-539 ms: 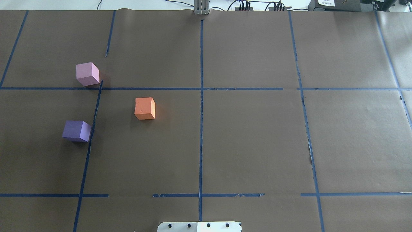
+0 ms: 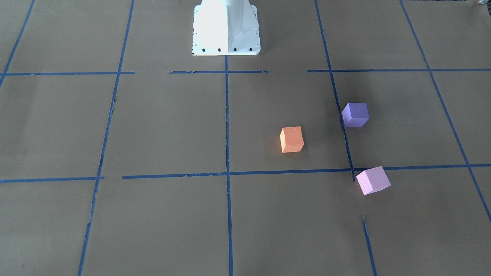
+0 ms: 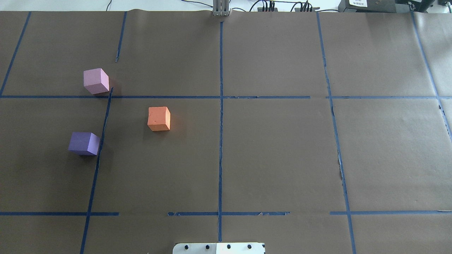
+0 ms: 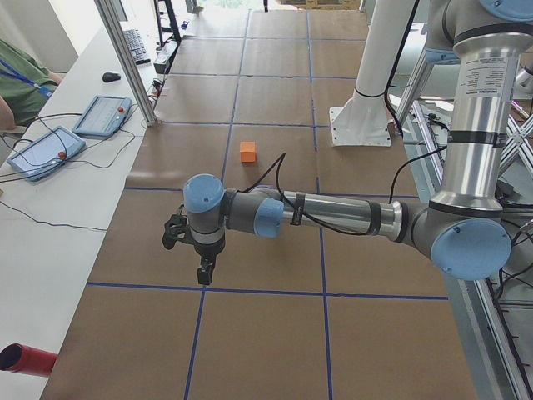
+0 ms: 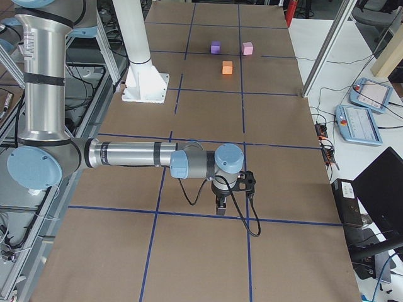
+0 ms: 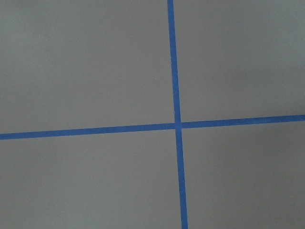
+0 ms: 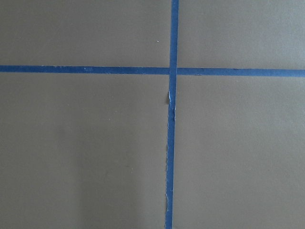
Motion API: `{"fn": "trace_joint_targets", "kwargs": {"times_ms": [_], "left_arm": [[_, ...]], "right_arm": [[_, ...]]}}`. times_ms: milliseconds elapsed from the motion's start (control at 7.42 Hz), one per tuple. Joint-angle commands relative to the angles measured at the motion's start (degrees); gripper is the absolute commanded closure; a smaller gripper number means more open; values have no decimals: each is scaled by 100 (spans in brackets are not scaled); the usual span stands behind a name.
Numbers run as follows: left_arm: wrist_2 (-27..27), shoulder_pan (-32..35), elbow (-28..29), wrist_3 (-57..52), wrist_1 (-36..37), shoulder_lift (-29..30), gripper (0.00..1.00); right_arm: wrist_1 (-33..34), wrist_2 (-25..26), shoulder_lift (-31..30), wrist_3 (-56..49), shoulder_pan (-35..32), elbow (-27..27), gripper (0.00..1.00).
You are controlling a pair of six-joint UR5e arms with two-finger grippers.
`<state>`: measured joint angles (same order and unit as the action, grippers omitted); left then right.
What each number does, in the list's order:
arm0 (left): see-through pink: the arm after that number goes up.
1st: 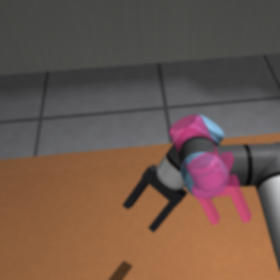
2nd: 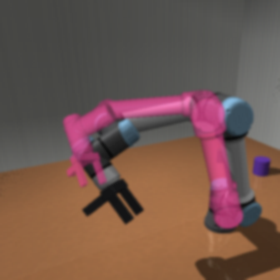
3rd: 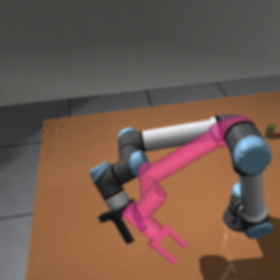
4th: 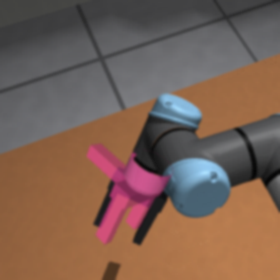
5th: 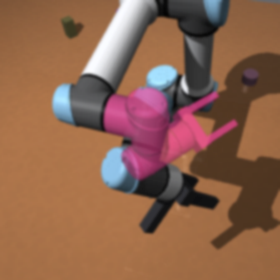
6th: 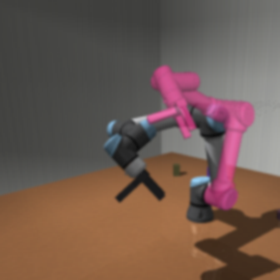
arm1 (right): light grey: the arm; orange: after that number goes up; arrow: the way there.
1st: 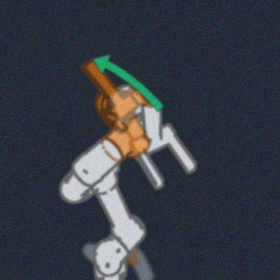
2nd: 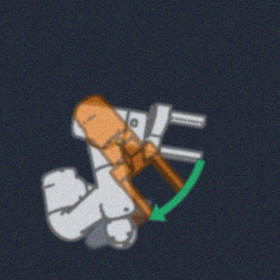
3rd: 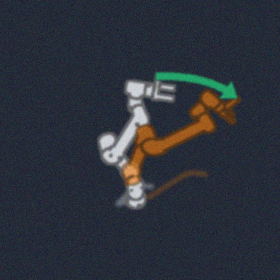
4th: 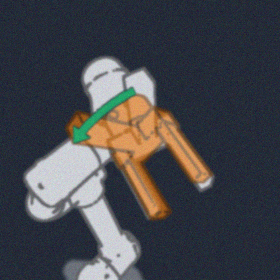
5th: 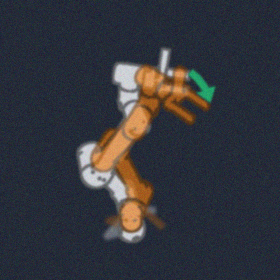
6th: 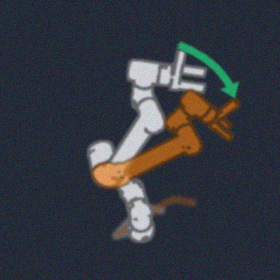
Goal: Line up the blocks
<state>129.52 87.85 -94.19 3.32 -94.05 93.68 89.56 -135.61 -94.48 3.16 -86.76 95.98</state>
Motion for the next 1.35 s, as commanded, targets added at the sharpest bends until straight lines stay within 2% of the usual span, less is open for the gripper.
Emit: {"fn": "trace_joint_targets", "kwargs": {"times_ms": [0,135,270,539,809,1079,1213], "left_arm": [[-181,-39,-432,19,36,263,0],[-181,-144,-869,28,175,308,0],[-190,-554,-1021,376,316,570,0],[-190,-1415,-1216,1717,692,1271,0],[-207,-2303,-1155,3088,1142,2011,0],[-951,-3347,-1085,4198,1108,2399,0],[-946,-3562,-936,4812,882,2557,0]], "right_arm": [[0,0,0,0,-7,0,0],[0,0,0,0,-7,0,0],[0,0,0,0,2,-9,0],[0,9,0,0,-7,0,0],[0,0,9,0,-7,0,0],[0,0,0,0,-7,0,0],[0,0,0,0,-7,0,0]]}}
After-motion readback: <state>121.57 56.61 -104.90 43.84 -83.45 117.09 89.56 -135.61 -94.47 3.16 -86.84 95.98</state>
